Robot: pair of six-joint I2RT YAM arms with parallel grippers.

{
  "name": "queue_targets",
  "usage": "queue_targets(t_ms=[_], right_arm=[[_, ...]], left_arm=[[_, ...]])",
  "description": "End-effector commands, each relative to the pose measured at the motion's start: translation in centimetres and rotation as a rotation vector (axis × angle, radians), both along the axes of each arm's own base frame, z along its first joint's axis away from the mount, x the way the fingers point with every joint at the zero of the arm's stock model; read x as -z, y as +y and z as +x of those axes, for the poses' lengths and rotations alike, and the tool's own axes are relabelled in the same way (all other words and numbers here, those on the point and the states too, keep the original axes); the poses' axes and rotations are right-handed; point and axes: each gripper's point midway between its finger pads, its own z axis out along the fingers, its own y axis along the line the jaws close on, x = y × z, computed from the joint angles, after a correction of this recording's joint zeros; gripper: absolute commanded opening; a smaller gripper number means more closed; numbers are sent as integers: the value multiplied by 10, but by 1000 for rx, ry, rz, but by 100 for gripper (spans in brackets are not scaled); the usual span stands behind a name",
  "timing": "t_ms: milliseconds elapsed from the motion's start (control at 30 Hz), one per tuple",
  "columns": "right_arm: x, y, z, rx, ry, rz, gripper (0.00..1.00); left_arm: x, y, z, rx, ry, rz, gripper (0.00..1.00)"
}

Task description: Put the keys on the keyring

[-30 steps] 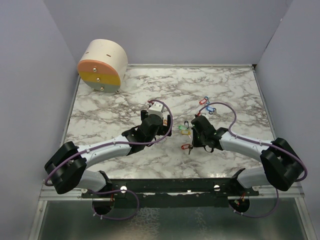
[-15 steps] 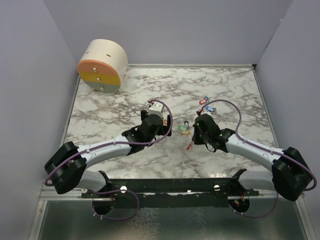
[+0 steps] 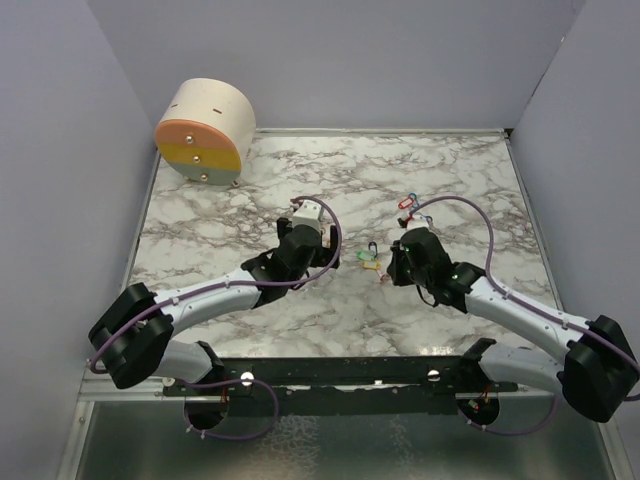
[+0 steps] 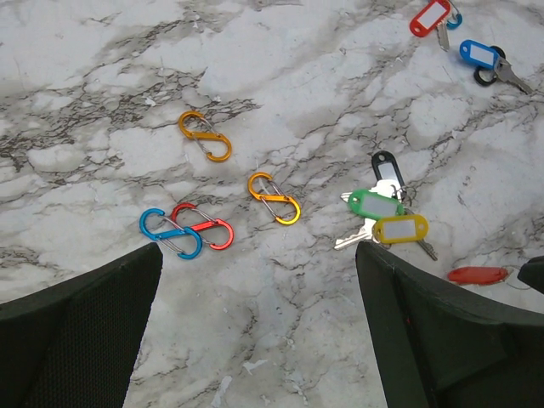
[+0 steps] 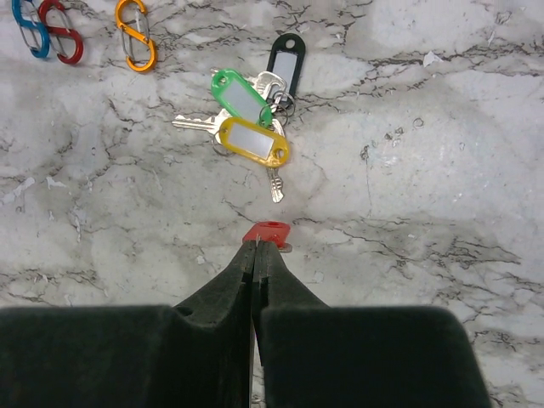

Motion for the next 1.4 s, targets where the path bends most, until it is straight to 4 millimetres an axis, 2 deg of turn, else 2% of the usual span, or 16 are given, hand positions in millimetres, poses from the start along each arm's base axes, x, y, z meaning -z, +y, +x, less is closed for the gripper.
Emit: queue_targets(t_ms=[0,300,533,700,867,900,1133,1367], right_arm=[[-16,-4,12,-5,-99,-4,1],[-35,-2,13,-40,-176,24,1],[-42,-2,11,-54,-193,36,1],[-44,-2,9,-61,-198,43,1],[-46,-1,8,-69,-199,49,1],[-46,-1,8,-69,-201,51,1],[-47,1,6,-73,-205,66,1],[-47,2,6,-74,-205,75,1]], left_arm=[[1,17,12,-57,-8,16,99],[33,41,35,-151,76,43,99],[58,47,51,-212,114,57,99],[60,42,68,-236,110,60,99],[55,29,88,-252,99,58,99],[65,28,90,-255,116,77,99],[83,18,107,-300,146,93,97],[90,16,114,-335,145,80,93]])
